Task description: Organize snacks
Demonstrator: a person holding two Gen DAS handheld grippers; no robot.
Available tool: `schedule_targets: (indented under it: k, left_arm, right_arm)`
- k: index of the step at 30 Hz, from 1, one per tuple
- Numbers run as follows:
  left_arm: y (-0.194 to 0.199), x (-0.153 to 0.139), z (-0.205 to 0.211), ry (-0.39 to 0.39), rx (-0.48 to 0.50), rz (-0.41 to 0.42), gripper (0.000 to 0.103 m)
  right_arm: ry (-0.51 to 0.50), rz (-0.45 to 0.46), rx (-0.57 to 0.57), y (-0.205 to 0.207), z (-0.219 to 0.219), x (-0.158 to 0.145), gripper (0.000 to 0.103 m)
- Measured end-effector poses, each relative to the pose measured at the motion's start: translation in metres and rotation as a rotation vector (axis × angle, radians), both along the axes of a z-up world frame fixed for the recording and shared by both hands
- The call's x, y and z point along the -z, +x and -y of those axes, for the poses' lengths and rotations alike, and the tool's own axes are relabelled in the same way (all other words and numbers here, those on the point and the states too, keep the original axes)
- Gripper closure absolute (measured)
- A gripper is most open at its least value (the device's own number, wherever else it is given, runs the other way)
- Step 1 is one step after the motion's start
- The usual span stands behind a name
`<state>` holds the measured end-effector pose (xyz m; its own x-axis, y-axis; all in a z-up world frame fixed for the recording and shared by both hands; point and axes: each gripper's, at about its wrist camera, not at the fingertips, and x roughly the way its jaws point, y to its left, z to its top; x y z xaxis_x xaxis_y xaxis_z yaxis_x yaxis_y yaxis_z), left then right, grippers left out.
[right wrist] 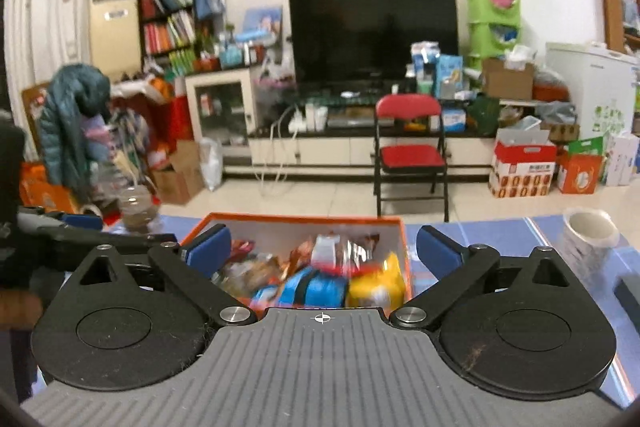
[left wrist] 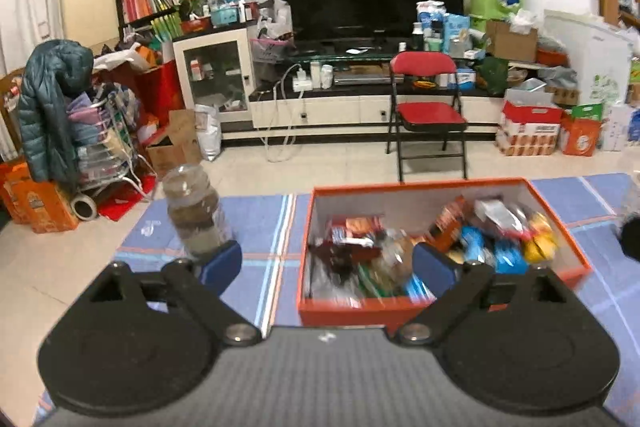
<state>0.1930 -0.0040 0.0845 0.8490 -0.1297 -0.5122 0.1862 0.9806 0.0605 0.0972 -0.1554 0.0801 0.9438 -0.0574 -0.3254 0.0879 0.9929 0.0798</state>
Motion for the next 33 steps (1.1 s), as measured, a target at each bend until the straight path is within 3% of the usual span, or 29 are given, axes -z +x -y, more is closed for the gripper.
schedule_targets:
  k: [3, 6, 12, 18, 33]
  left_arm:
    - [-0.034, 0.005, -0.018, -0.043, -0.023, -0.036, 0.010]
    - [-0.064, 0.014, -0.022, -0.020, -0.039, -0.064, 0.010]
    - [-0.103, 0.017, -0.023, 0.031, -0.065, -0.087, 0.010]
    - [-0.127, 0.008, -0.039, 0.018, -0.132, -0.095, 0.010]
    - [-0.155, -0.032, -0.041, -0.005, -0.141, -0.056, 0.009]
  right_arm:
    - [0.010, -0.009, 0.018, -0.044, -0.011, 0.014, 0.010]
    - [0.003, -0.050, 0.036, -0.066, -0.026, 0.020, 0.009]
    - [-0.033, -0.200, 0.109, -0.074, -0.047, -0.001, 0.008]
    - [-0.039, -0.207, 0.154, -0.089, -0.062, -0.030, 0.008]
    - [-0.056, -0.193, 0.139, -0.117, -0.084, -0.037, 0.008]
